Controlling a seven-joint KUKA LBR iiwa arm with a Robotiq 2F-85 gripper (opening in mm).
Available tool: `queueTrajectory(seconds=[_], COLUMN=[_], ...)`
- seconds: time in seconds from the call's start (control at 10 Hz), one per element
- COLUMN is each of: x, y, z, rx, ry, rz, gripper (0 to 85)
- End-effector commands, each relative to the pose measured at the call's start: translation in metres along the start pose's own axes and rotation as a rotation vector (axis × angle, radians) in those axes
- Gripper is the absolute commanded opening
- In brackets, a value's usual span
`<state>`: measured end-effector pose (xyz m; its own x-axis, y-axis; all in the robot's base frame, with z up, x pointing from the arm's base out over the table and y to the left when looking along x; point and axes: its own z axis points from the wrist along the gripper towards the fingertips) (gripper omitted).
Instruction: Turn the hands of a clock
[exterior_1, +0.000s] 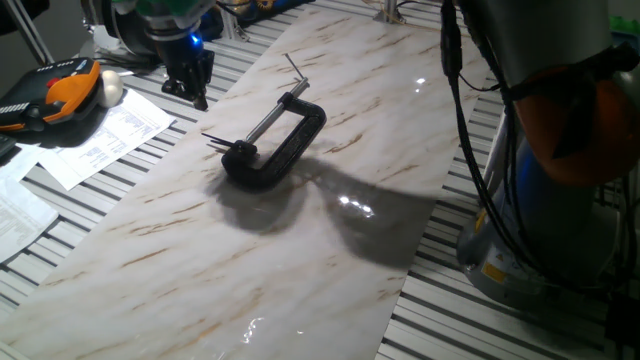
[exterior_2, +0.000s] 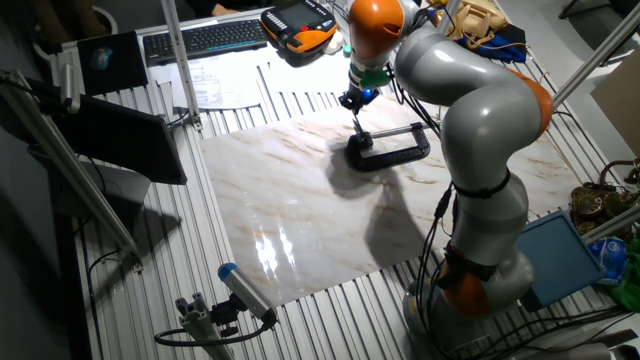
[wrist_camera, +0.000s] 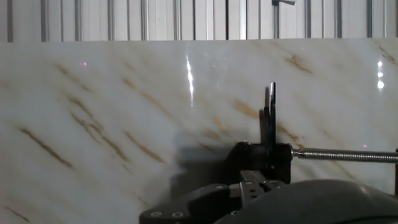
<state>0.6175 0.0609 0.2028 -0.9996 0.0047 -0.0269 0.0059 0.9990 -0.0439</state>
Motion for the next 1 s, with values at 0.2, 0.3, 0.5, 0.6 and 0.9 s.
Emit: queueTrajectory(seconds=[0.2,0.3,0.5,0.6,0.9], x=[-0.0002,-0.0002,-0.0002,-0.0002,0.0071], y=[-0.0003,-0.0003,-0.0003,-0.0003,0.0017], z=[-0.0002,-0.0002,-0.0002,-0.0002,-0.0015], rx=[0.017,0.016,-0.033,-0.056,-0.072], ry=[0.004,0.004,0.014,0.01,0.038], rz=[0.041,0.025,0.002,-0.007,-0.015], gripper=[0.0,0.0,0.0,0.0,0.0])
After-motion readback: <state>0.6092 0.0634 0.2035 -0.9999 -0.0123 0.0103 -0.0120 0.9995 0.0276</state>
